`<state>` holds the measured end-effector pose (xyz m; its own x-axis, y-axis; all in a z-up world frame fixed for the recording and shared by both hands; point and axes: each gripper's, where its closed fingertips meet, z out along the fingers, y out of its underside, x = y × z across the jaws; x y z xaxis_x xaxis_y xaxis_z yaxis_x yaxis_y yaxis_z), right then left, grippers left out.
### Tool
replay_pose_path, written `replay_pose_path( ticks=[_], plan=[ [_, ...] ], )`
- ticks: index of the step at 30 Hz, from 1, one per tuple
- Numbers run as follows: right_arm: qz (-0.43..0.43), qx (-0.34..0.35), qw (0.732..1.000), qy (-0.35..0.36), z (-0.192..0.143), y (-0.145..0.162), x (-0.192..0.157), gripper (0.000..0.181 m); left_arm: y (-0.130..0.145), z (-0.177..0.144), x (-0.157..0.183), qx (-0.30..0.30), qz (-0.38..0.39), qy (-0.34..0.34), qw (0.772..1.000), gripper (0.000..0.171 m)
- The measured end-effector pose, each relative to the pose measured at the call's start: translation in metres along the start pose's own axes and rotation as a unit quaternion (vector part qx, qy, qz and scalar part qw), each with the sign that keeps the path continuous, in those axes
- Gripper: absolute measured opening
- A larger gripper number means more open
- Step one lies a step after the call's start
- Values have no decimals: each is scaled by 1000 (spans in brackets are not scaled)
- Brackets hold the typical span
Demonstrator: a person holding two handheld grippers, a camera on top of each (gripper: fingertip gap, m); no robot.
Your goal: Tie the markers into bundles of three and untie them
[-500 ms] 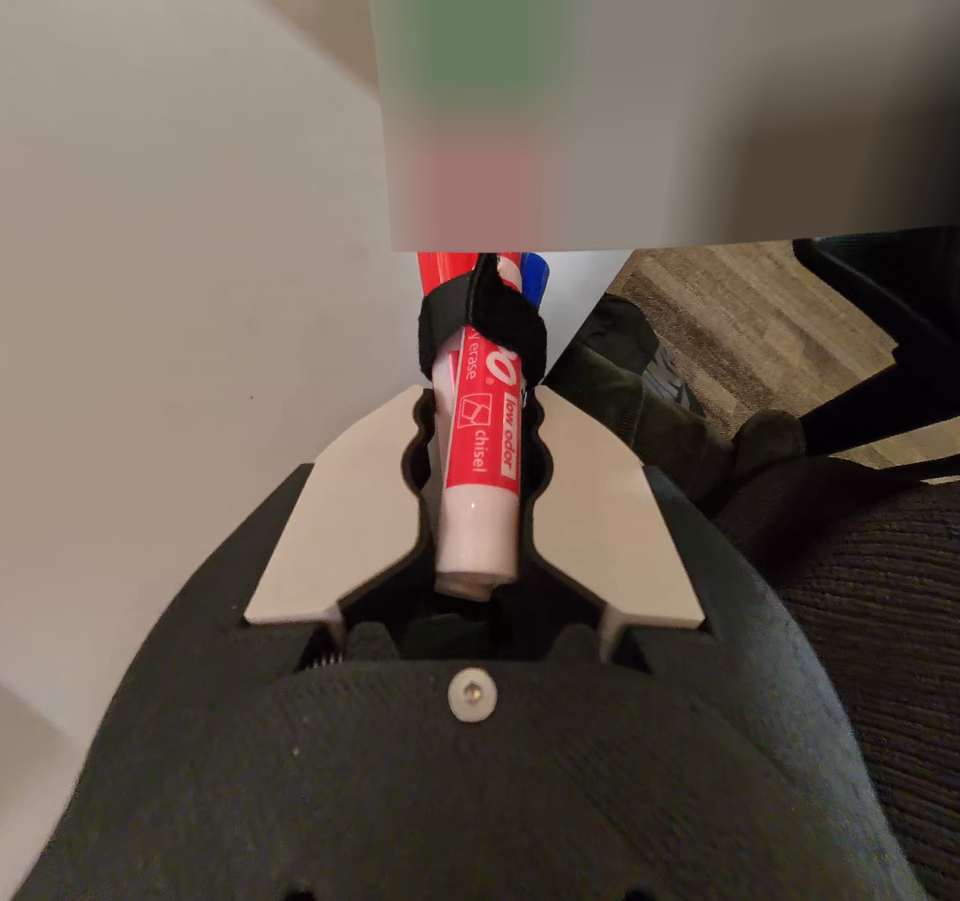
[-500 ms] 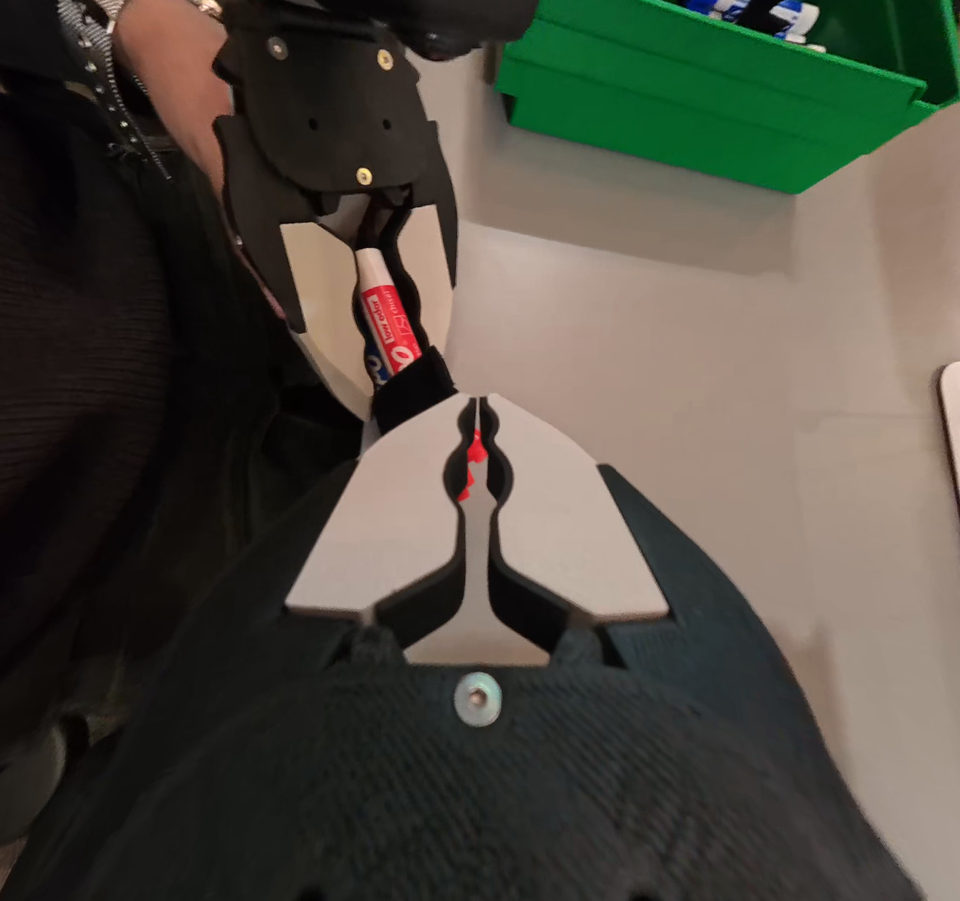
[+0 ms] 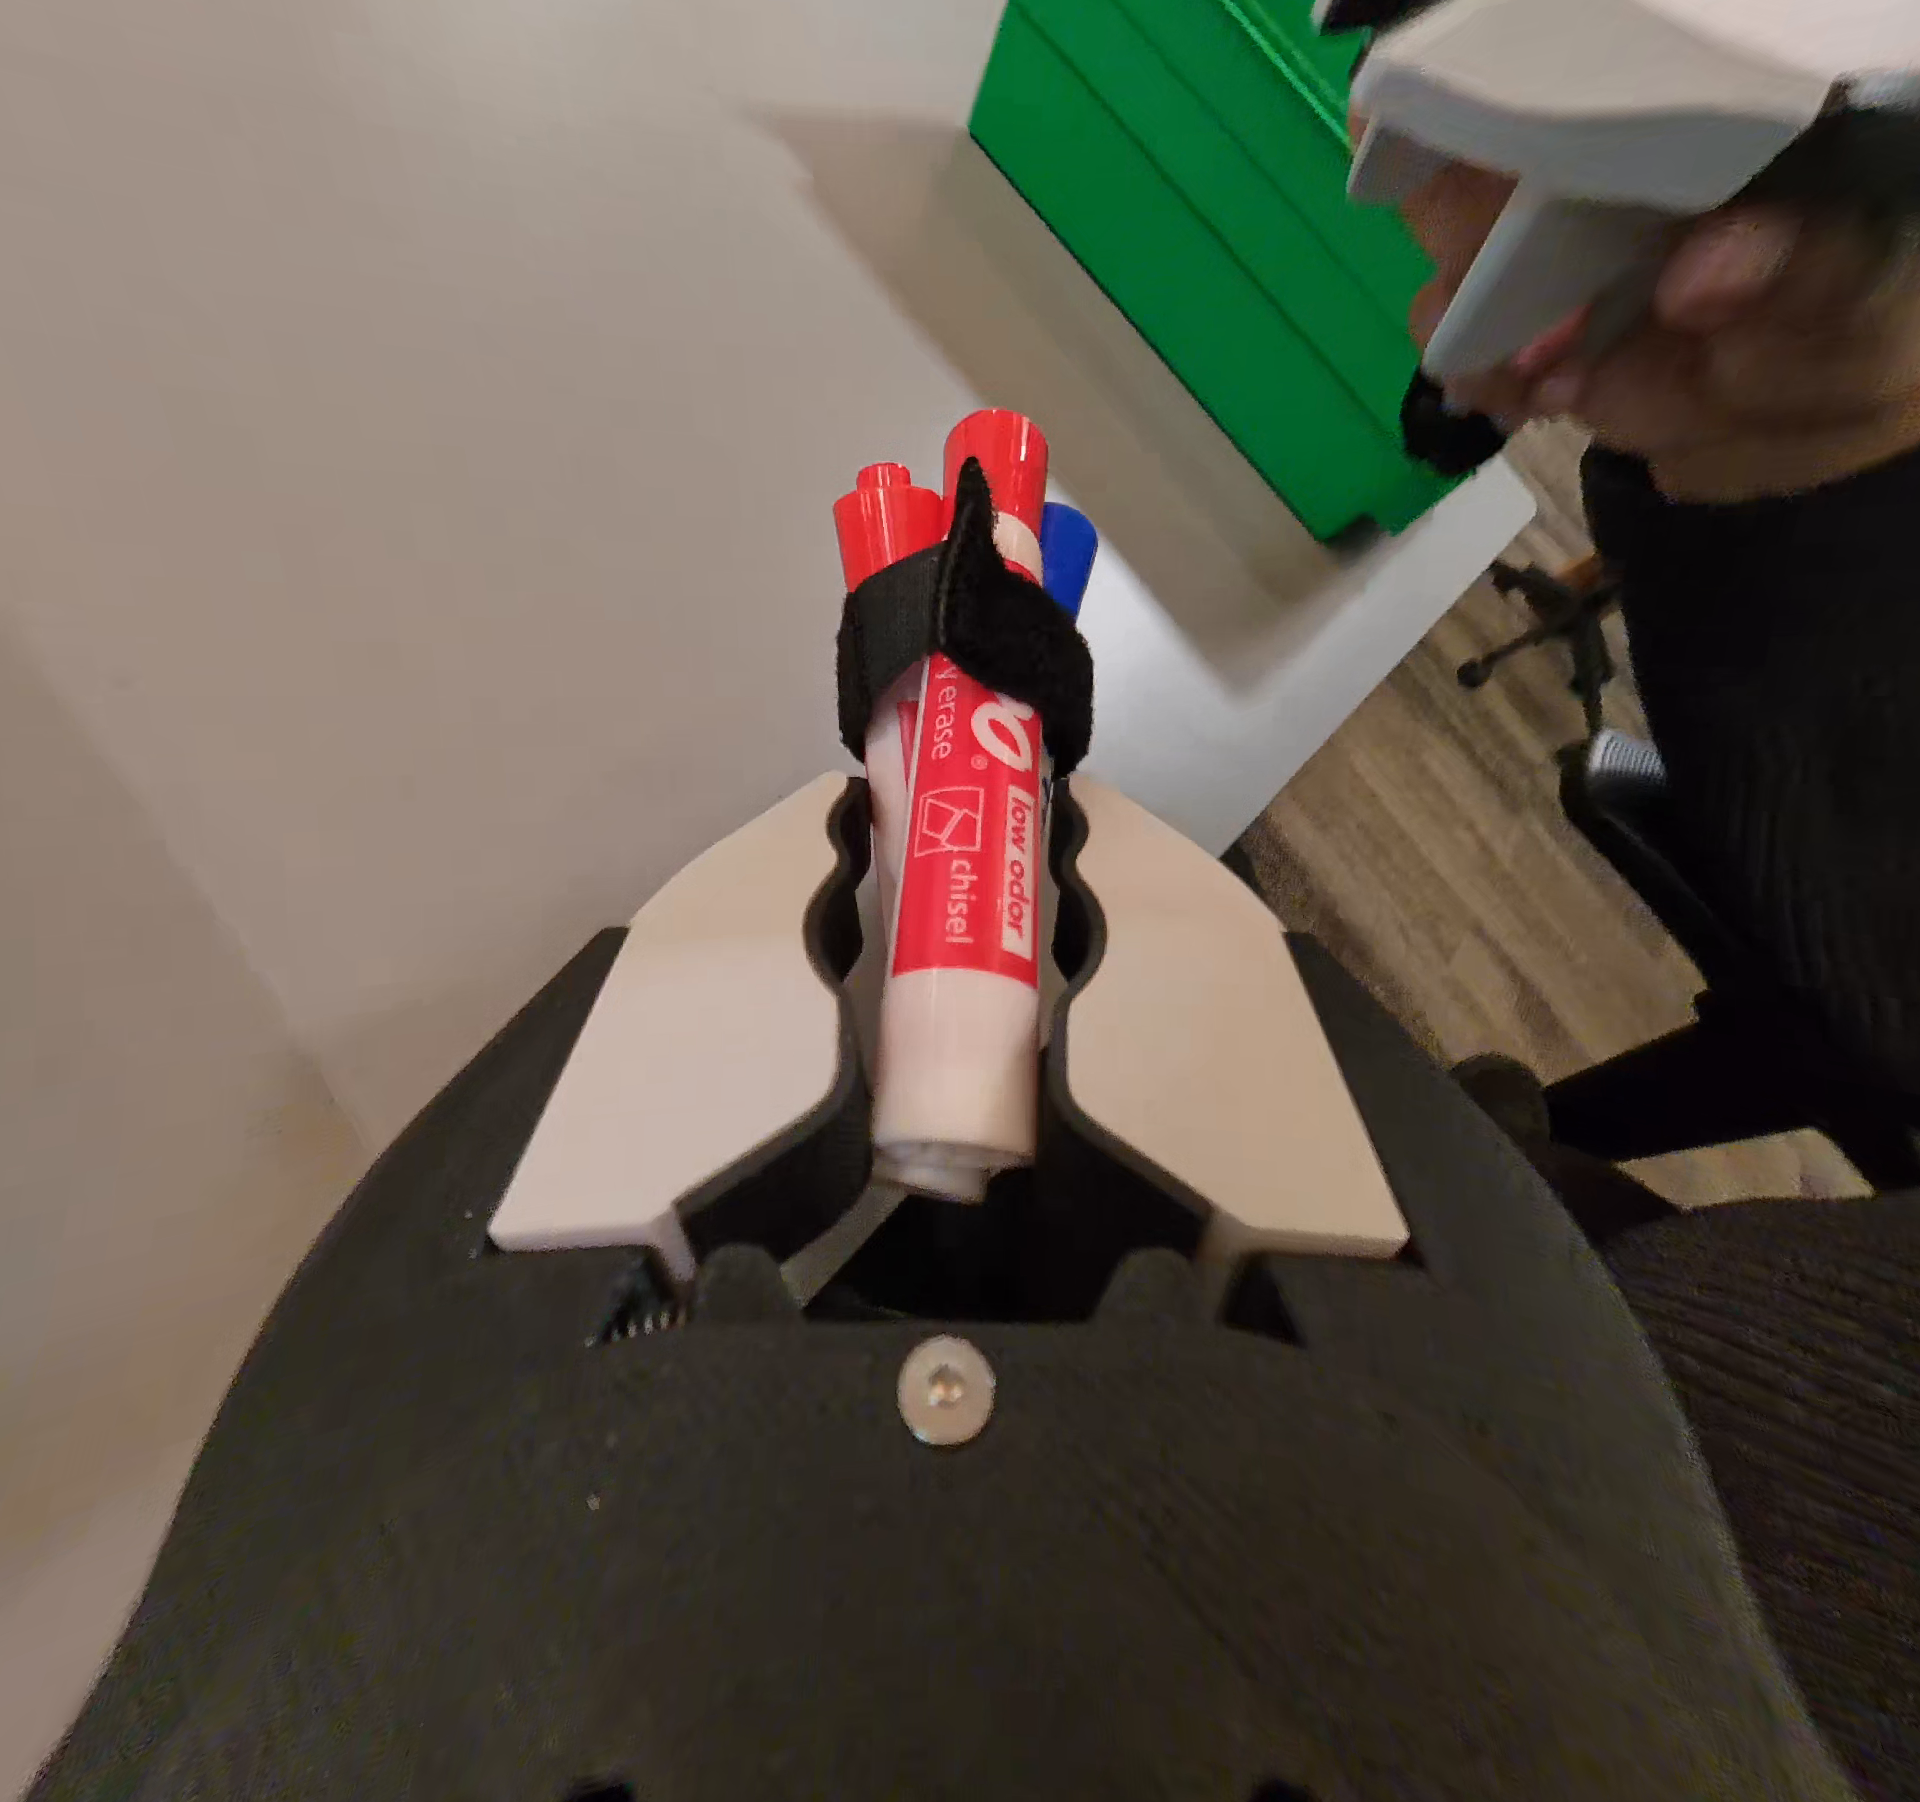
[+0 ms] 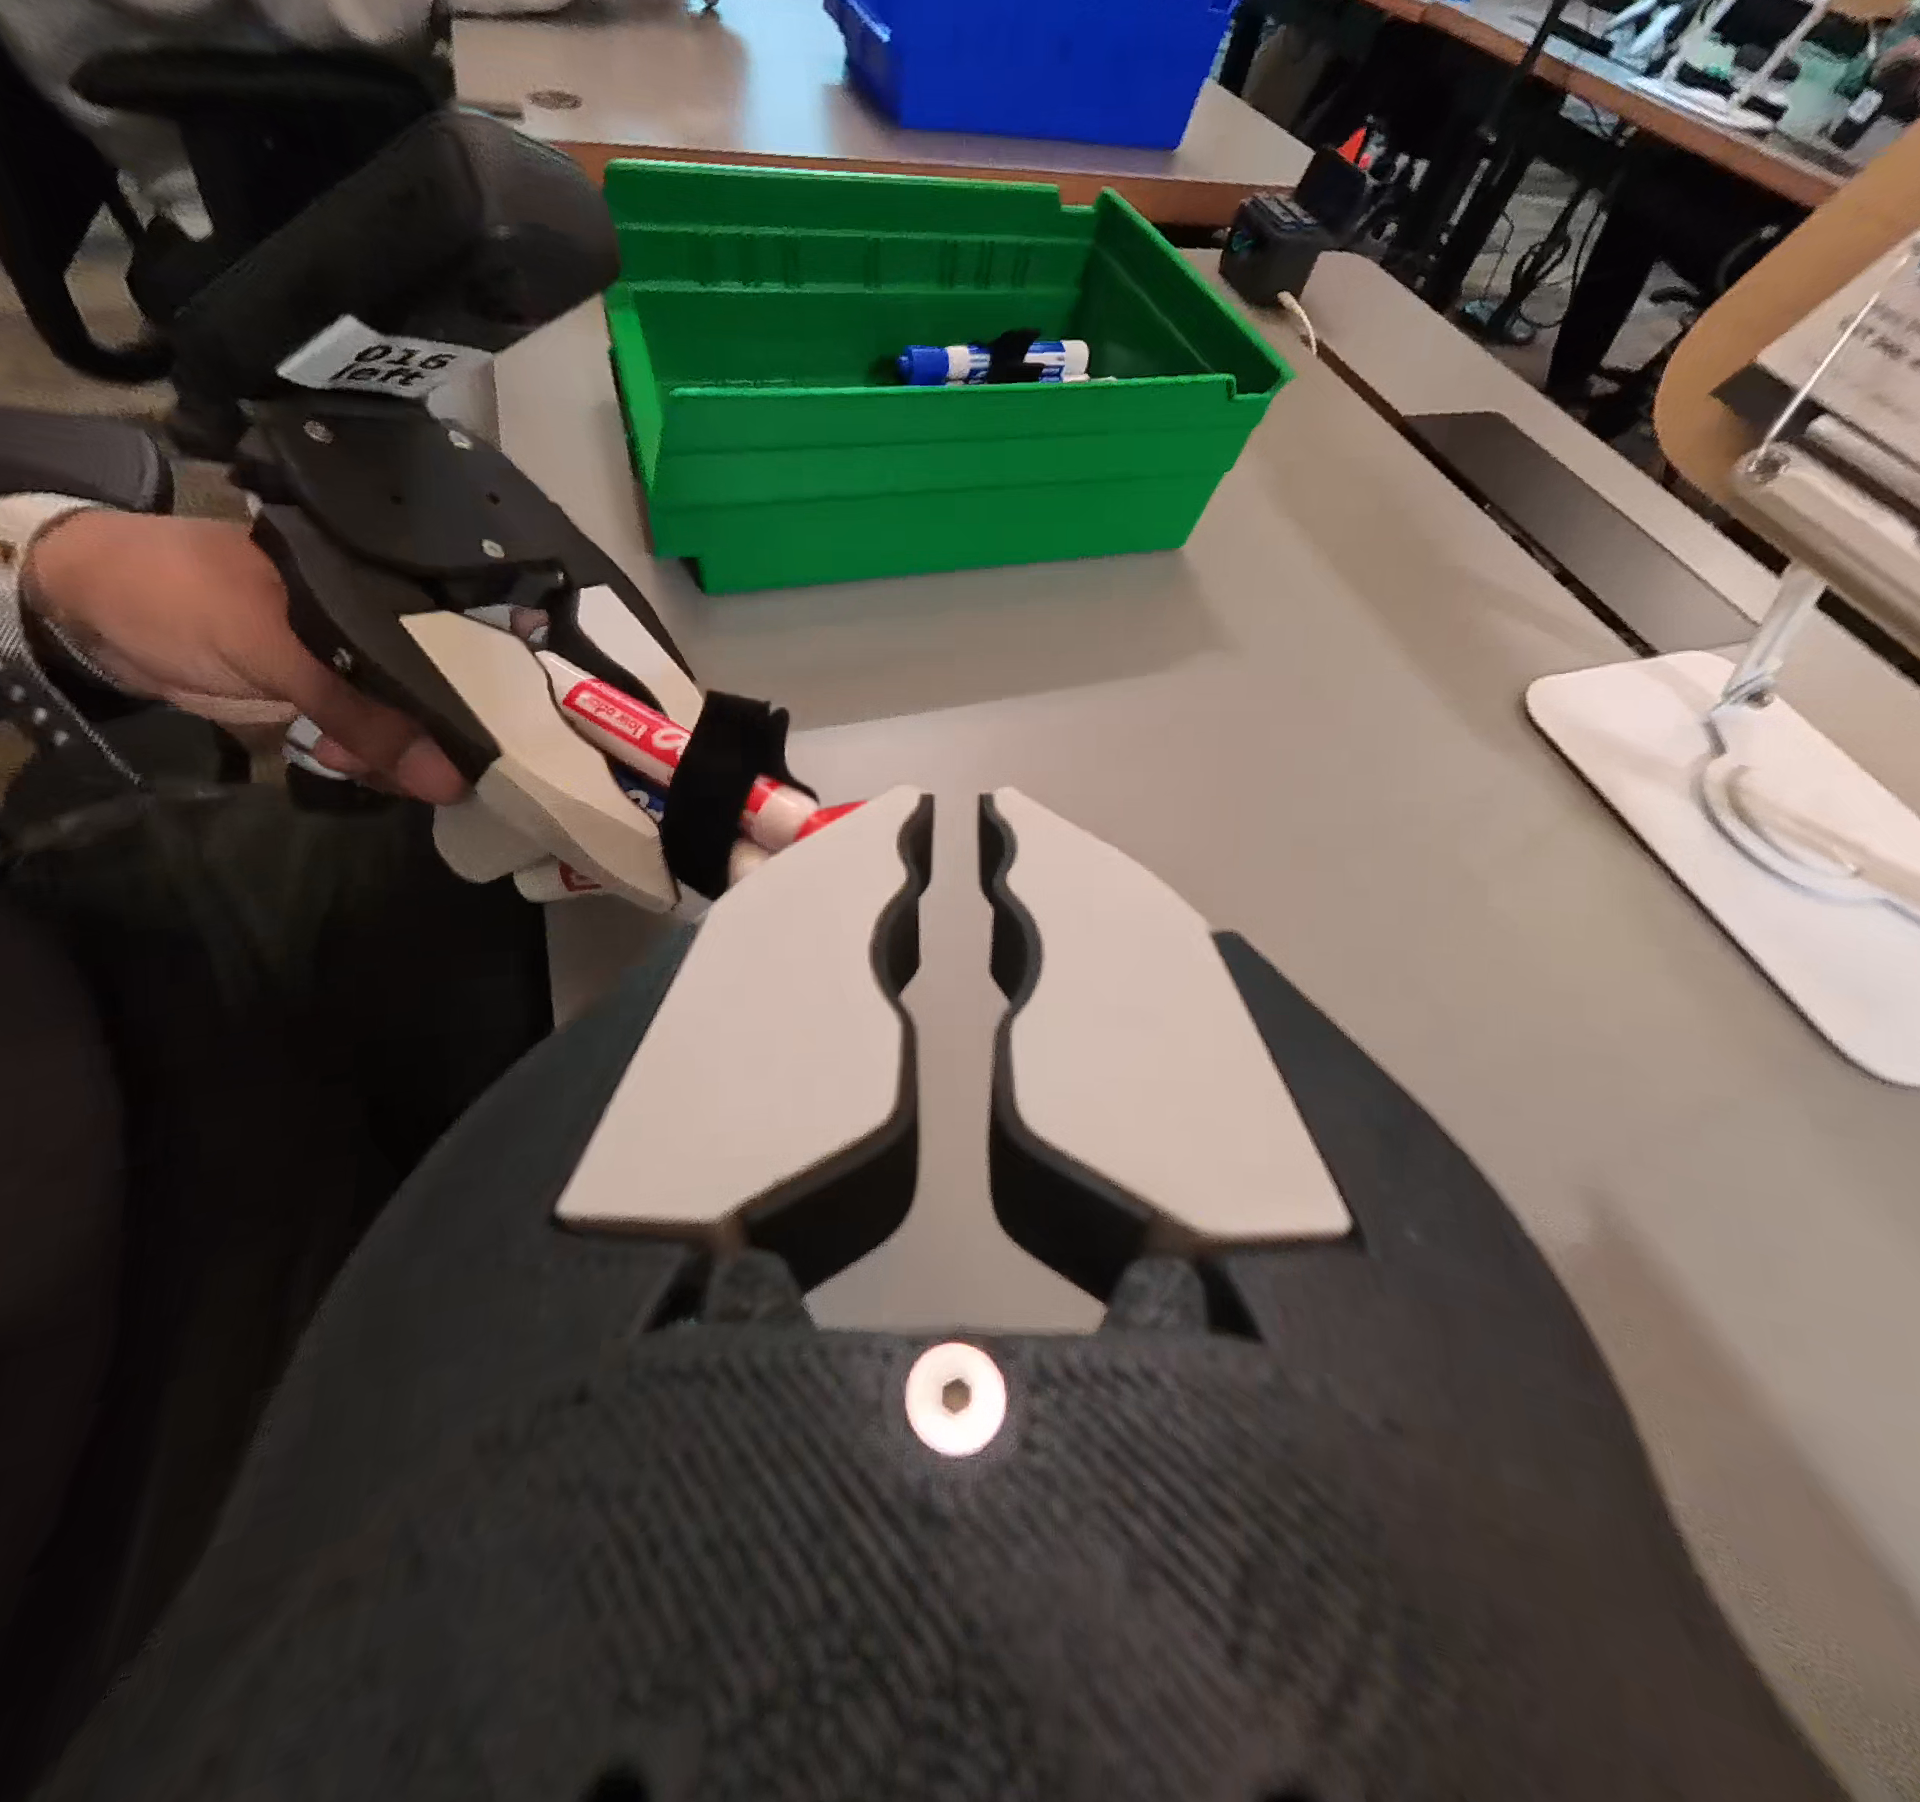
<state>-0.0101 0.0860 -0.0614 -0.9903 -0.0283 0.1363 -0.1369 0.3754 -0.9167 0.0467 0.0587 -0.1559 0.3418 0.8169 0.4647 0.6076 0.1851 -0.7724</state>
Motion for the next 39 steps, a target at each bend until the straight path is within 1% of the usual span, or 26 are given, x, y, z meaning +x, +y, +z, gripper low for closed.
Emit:
replay_pose_path(
  ticks=[3,6,10,14,16,19,22,24,28,32,33,34,36,39],
  plan=[
    [40,8,999,7,15,3,-6,13,-9,-7,-6,29,-10,-12,999,35],
    [61,21,998,-6,31,3,-25,15,-12,-11,-7,37,-11,-18,999,34],
    [24,1,1000,1,47,8,-47,17,-12,-12,-7,37,6,-31,999,34],
    [-22,-13,999,24,54,11,-56,18,-12,-10,-5,37,27,-46,998,34],
    [-16,-18,999,23,57,14,-58,22,-12,-10,-4,38,36,-54,997,34],
    [4,-14,1000,17,58,15,-59,22,-11,-8,-5,37,44,-63,996,34],
    [3,-14,1000,13,57,16,-58,13,-11,-7,-4,35,44,-61,997,34],
    [-9,-12,1000,24,54,16,-53,0,-11,-7,-3,37,40,-58,997,34],
    [18,-14,1000,-4,52,16,-54,0,-11,-6,-2,41,23,-46,998,34],
    [36,1,999,-4,51,15,-52,0,-11,-6,-4,34,60,-72,995,34],
    [29,6,1000,1,52,13,-52,4,-10,-6,-4,29,76,-80,993,34],
    [20,10,1000,1,52,12,-53,12,-9,-5,-4,22,91,-85,992,34],
    [11,2,1000,-8,54,14,-58,21,-7,-4,-2,16,112,-88,990,34],
    [24,-2,1000,-17,57,18,-60,23,-5,-2,0,13,127,-89,988,34]
  ],
)
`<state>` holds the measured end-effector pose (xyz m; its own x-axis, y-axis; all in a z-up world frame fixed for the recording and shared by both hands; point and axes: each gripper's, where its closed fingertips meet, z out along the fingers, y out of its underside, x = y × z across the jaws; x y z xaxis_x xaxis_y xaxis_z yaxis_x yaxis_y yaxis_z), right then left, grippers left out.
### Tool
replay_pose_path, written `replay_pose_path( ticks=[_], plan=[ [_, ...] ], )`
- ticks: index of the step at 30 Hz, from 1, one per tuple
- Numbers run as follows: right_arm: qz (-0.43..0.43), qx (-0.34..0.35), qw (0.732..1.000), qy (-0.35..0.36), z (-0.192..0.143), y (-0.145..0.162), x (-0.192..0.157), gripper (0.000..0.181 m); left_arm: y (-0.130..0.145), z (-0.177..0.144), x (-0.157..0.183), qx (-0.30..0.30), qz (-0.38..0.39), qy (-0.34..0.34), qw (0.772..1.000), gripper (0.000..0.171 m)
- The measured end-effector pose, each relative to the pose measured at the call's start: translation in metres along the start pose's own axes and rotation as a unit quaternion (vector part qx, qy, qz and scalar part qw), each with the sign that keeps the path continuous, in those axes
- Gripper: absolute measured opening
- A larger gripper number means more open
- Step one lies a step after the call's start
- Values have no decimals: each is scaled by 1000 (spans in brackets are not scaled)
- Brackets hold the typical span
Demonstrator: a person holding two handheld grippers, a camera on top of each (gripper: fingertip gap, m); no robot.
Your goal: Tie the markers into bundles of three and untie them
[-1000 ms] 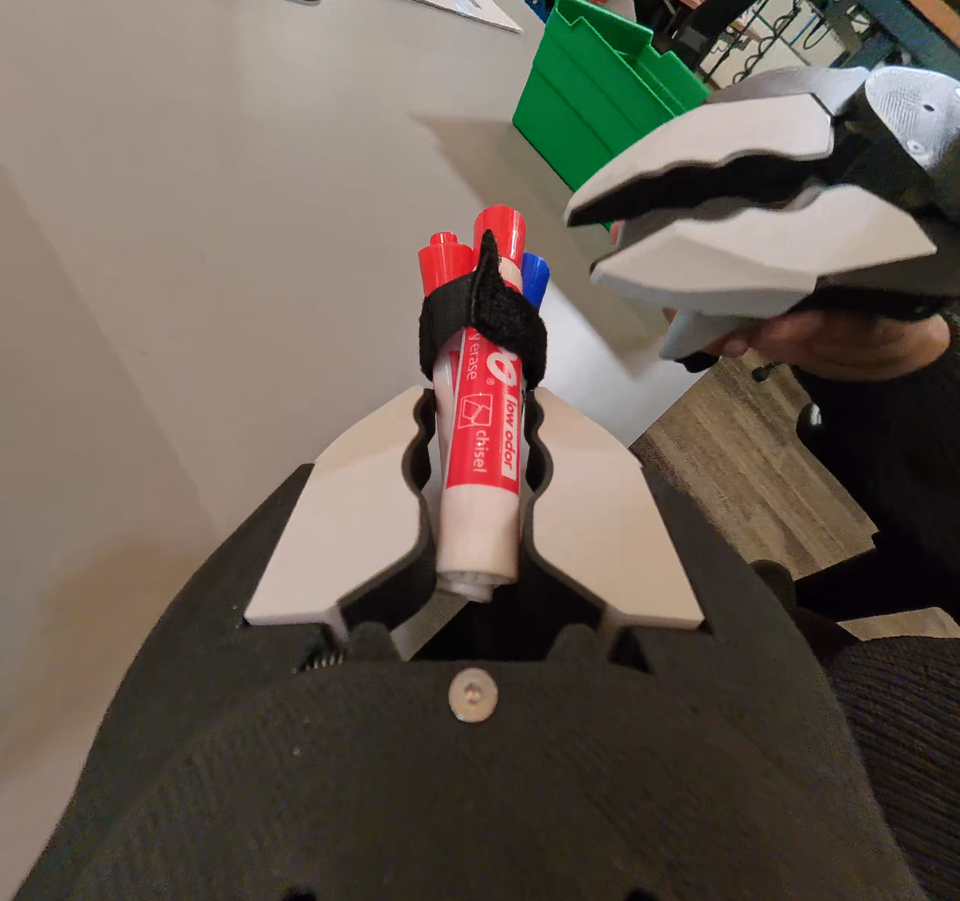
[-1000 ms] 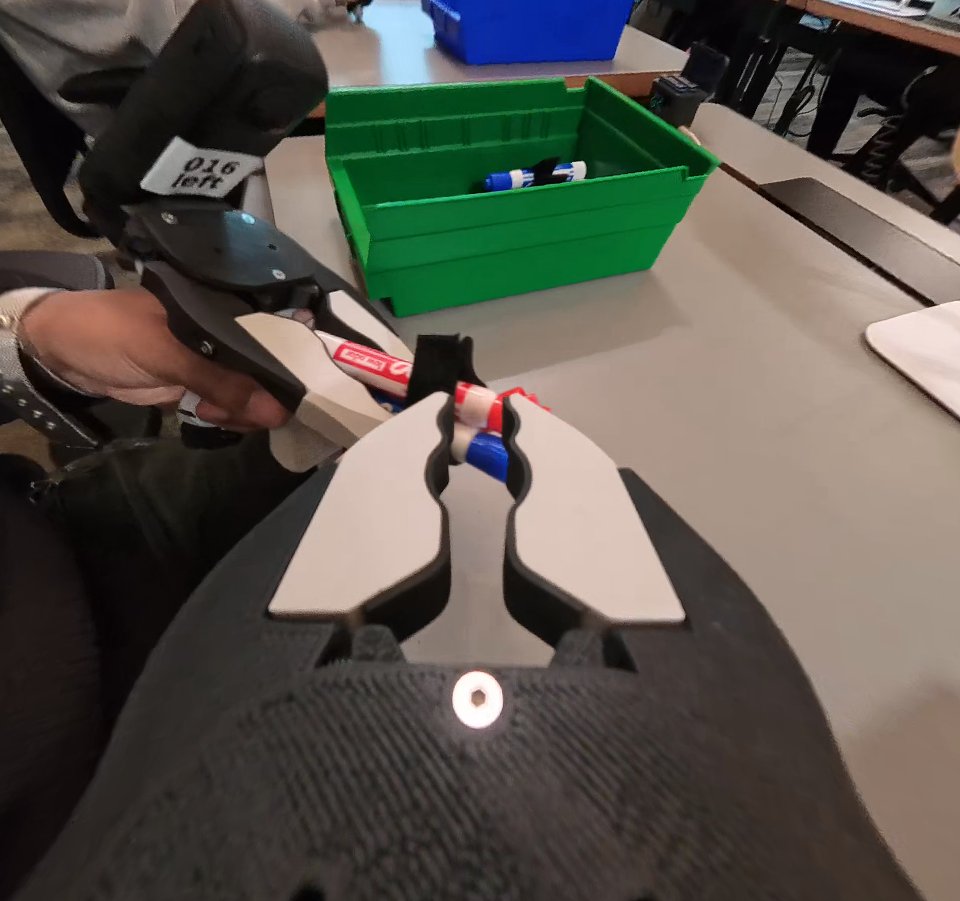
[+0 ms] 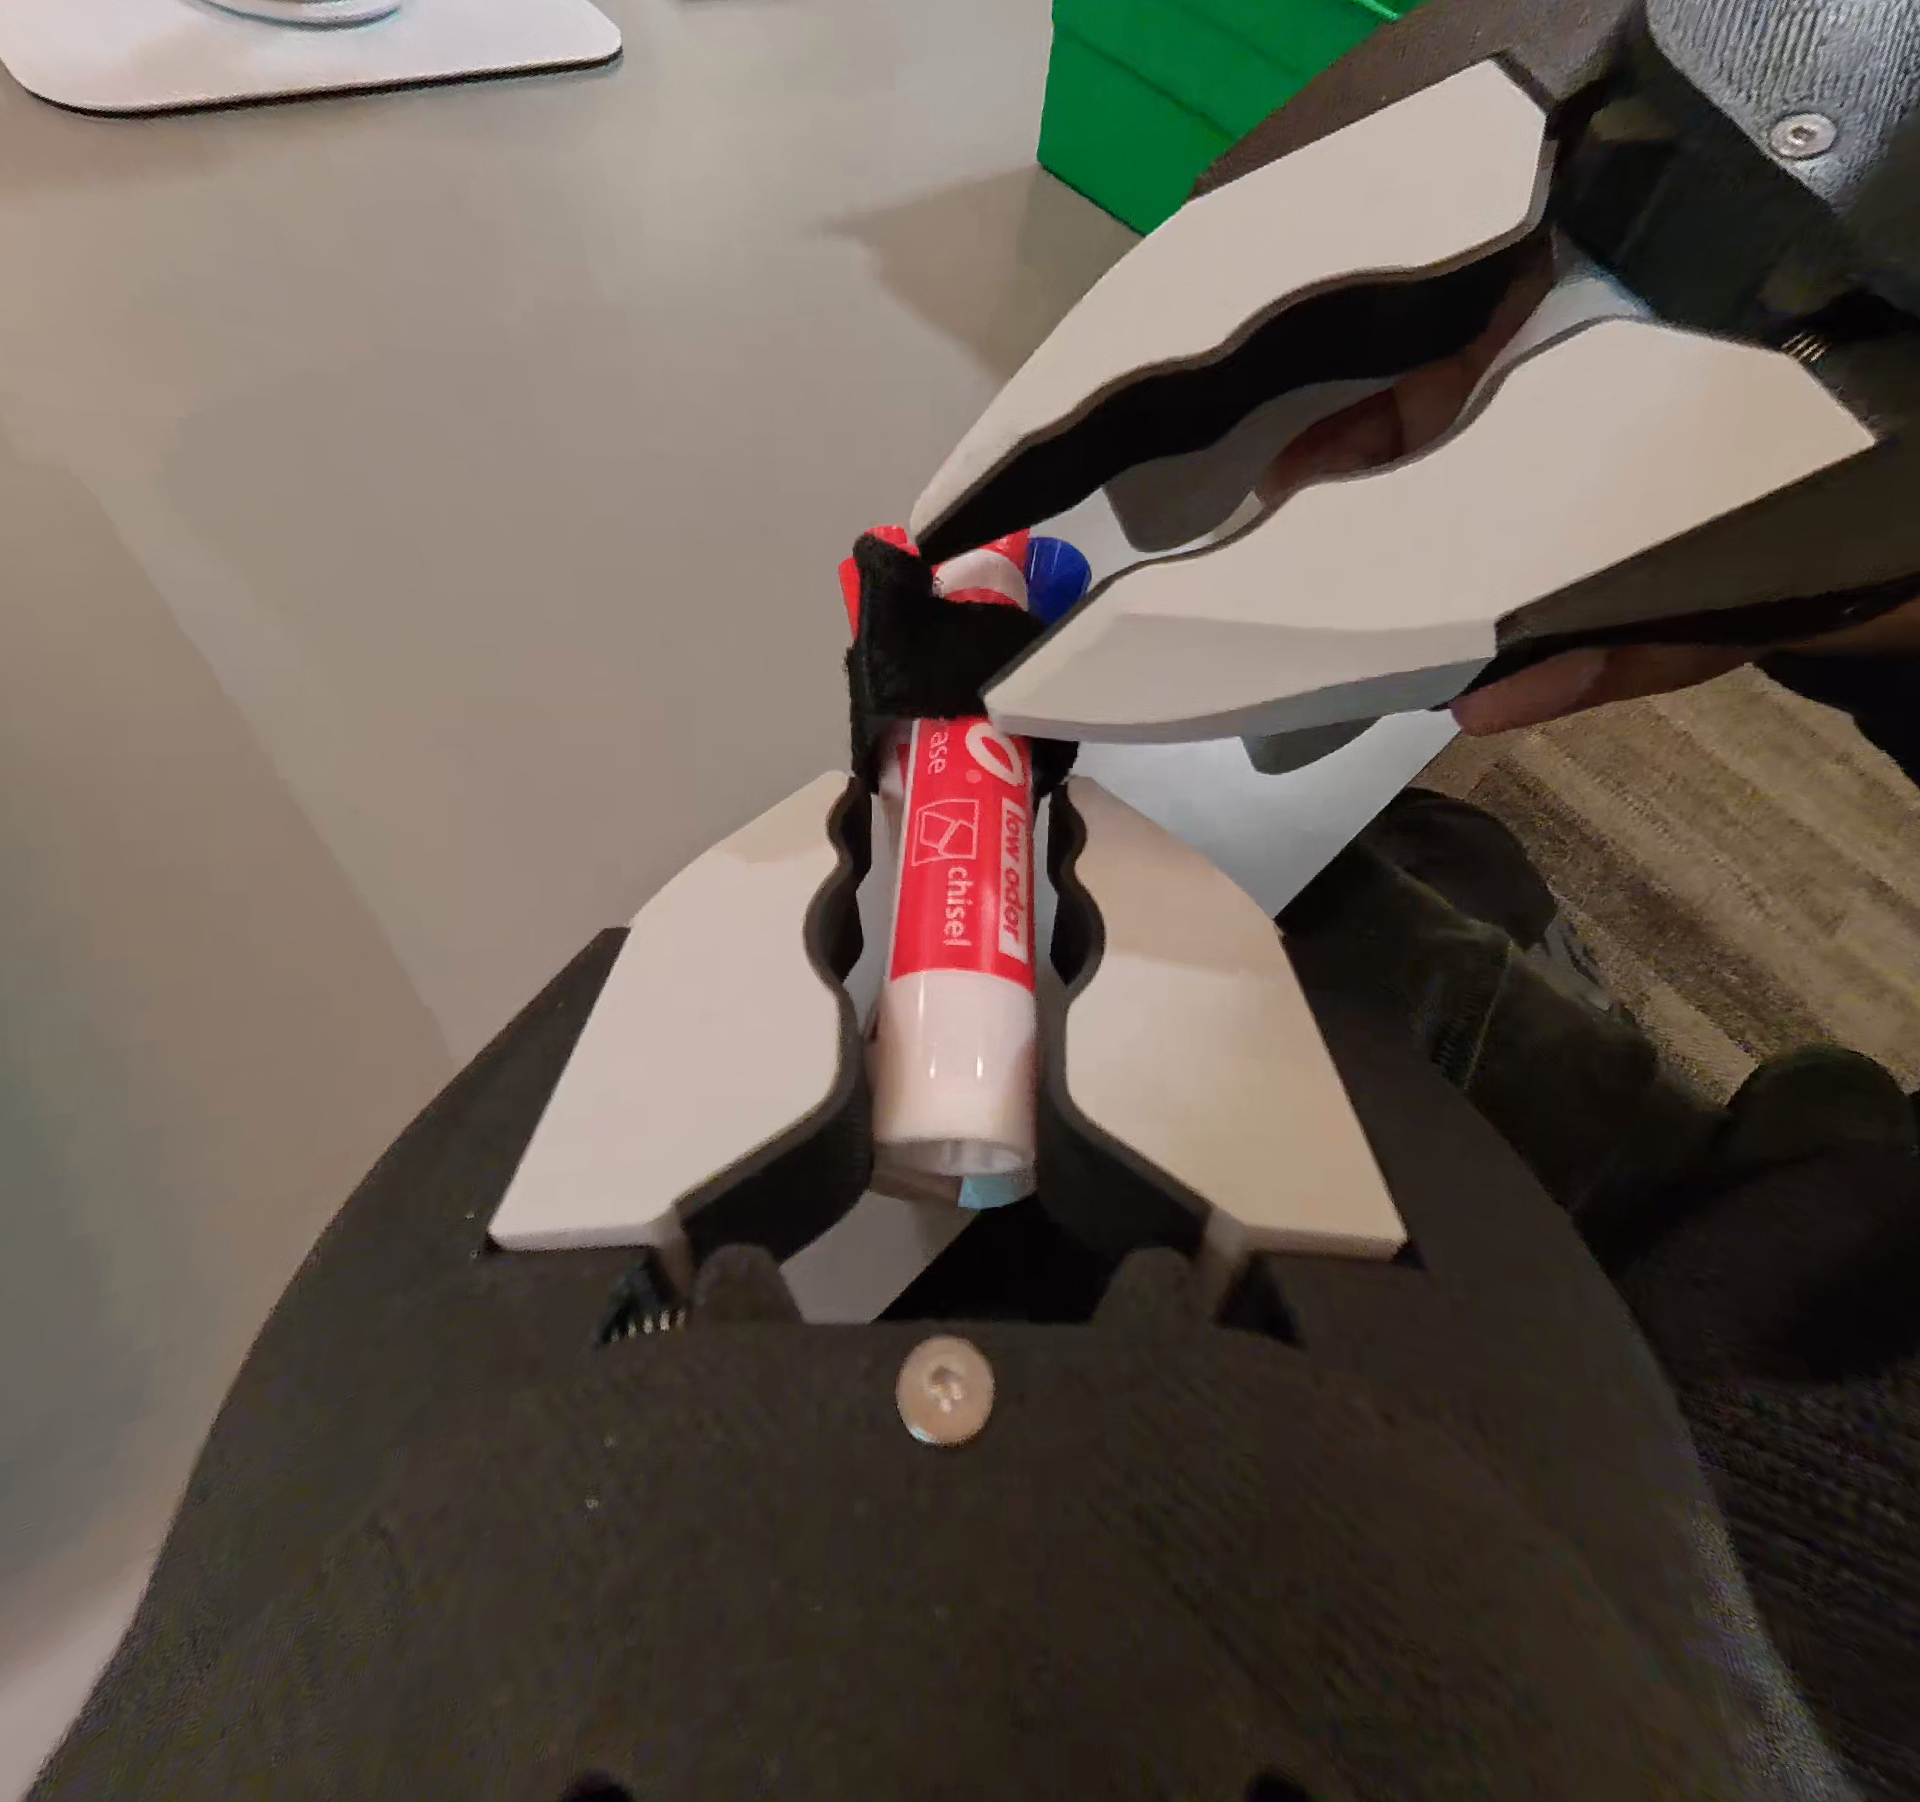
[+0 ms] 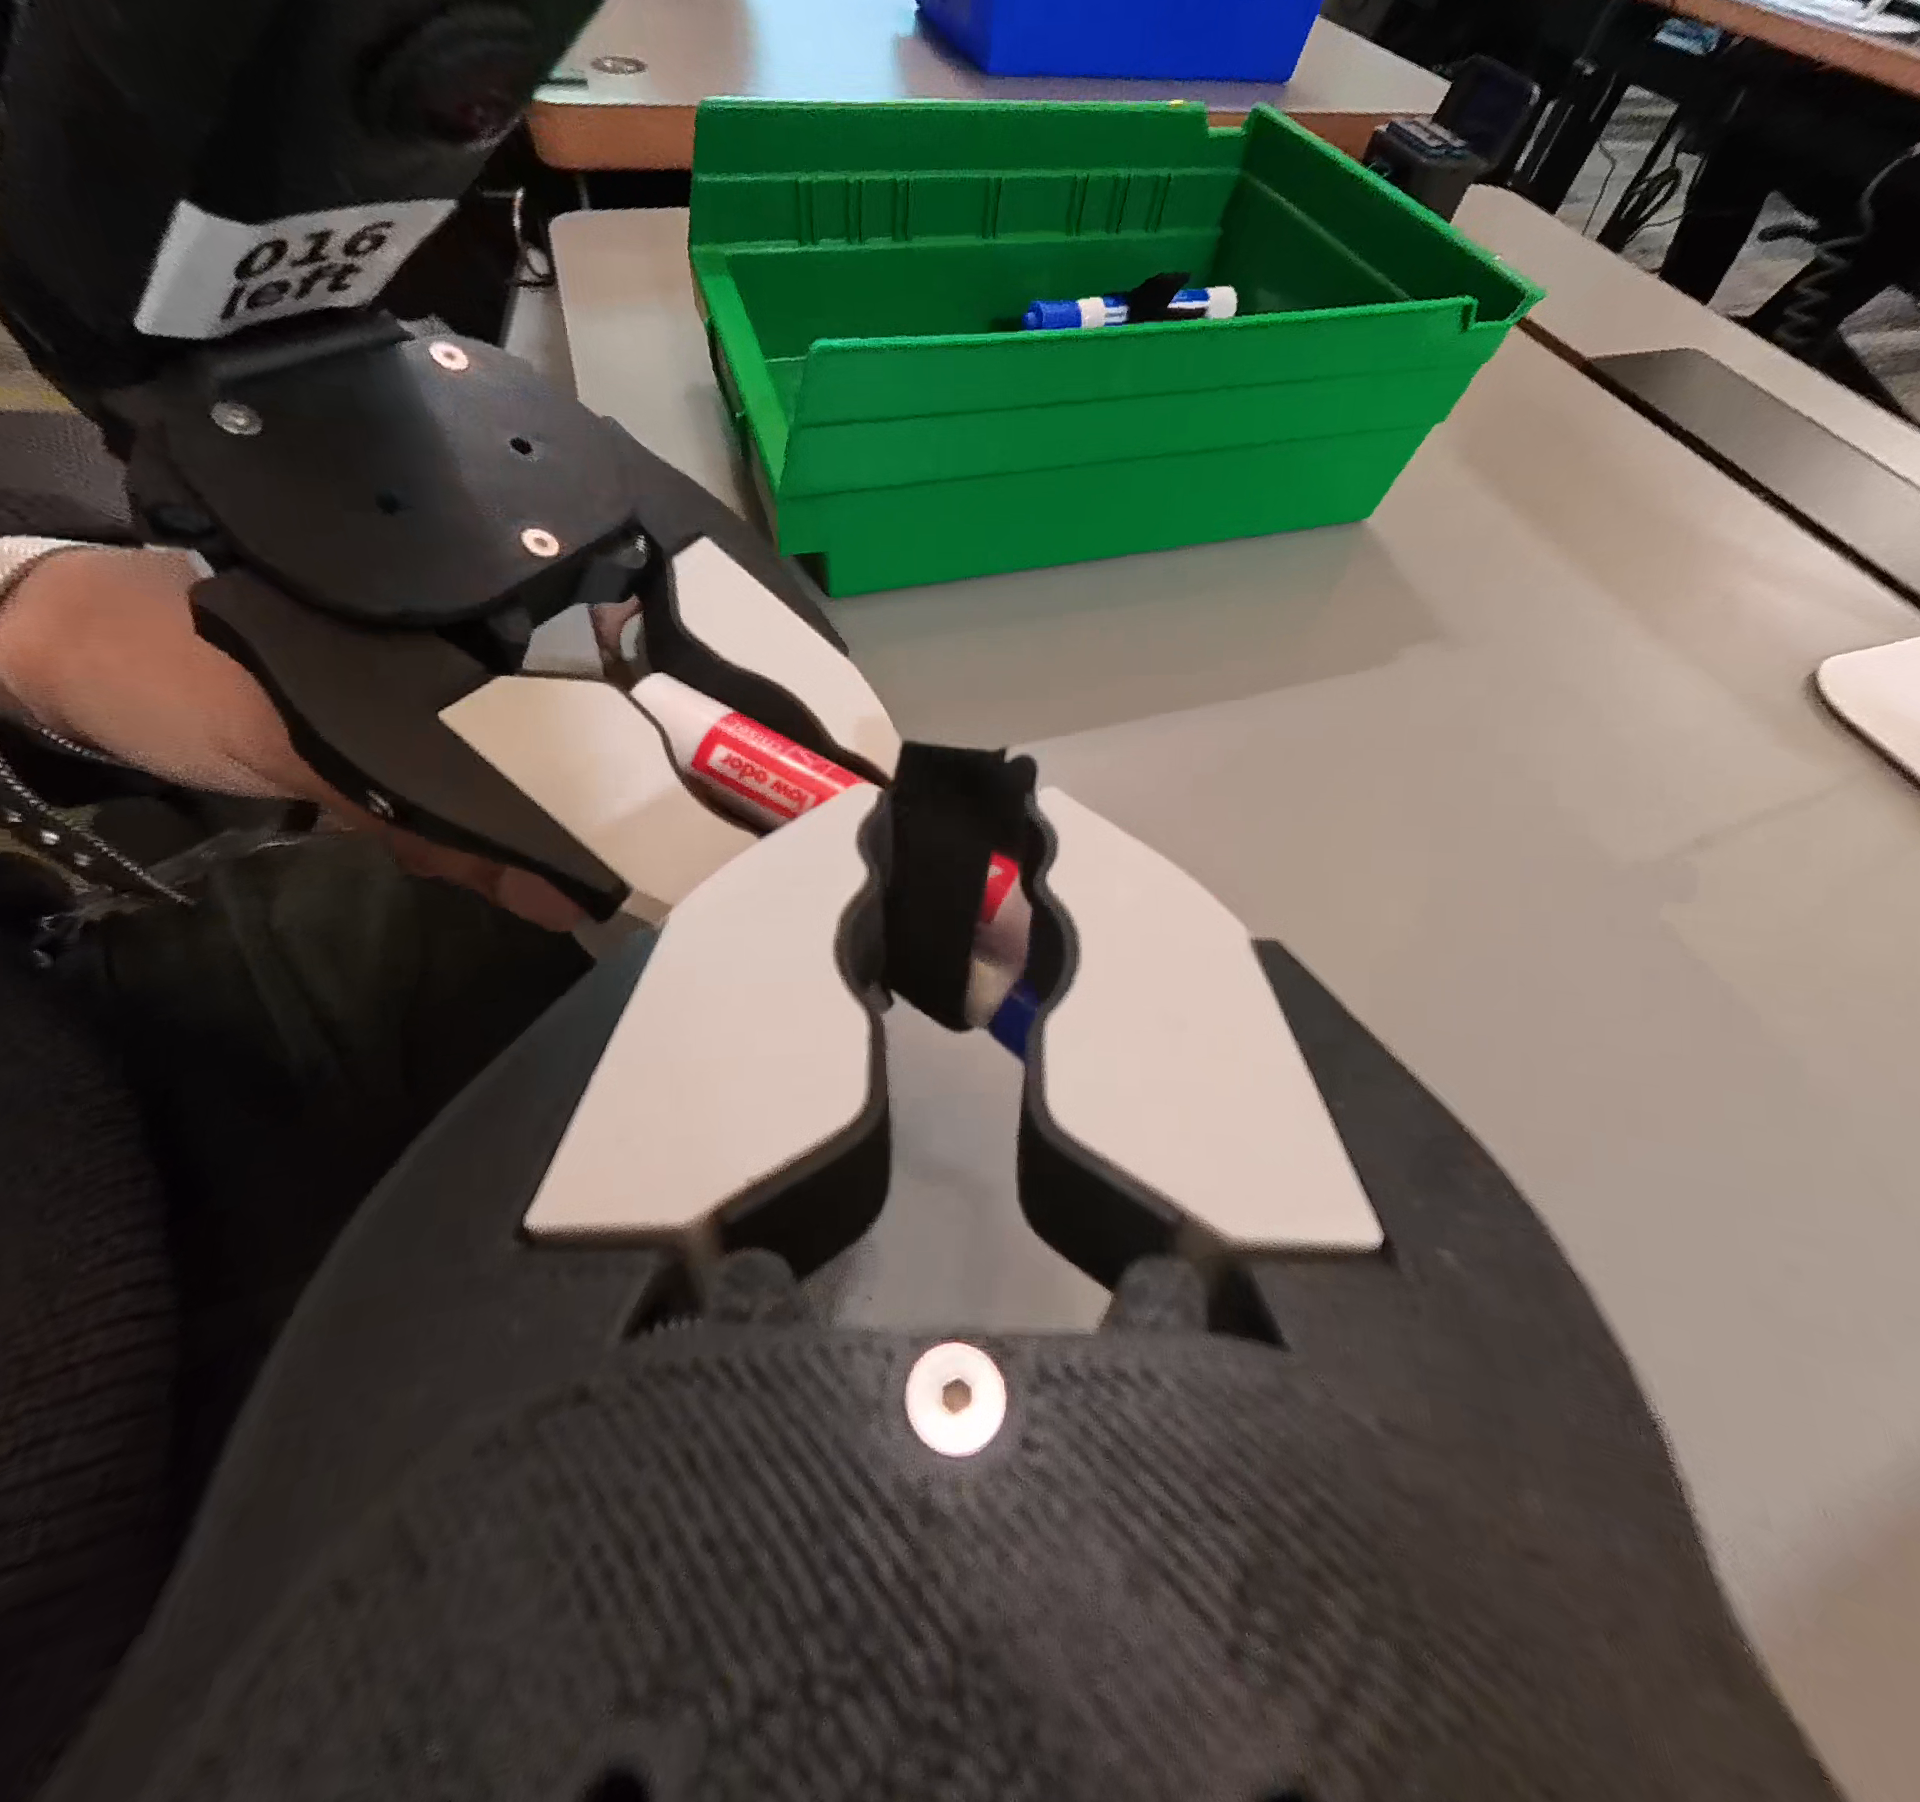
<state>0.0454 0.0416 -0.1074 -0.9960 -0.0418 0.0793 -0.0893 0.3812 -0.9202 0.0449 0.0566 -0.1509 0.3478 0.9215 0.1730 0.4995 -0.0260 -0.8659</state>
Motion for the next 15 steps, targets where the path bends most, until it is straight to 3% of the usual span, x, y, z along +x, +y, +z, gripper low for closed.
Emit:
replay_pose_path(
  ticks=[9,15],
  plan=[
    [30,5,999,-19,-4,-2,2,17,-3,-2,-5,9,3,-15,1000,33],
    [61,-1,997,-39,-1,2,-3,19,-3,-3,-11,-1,90,-65,994,34]
  ],
)
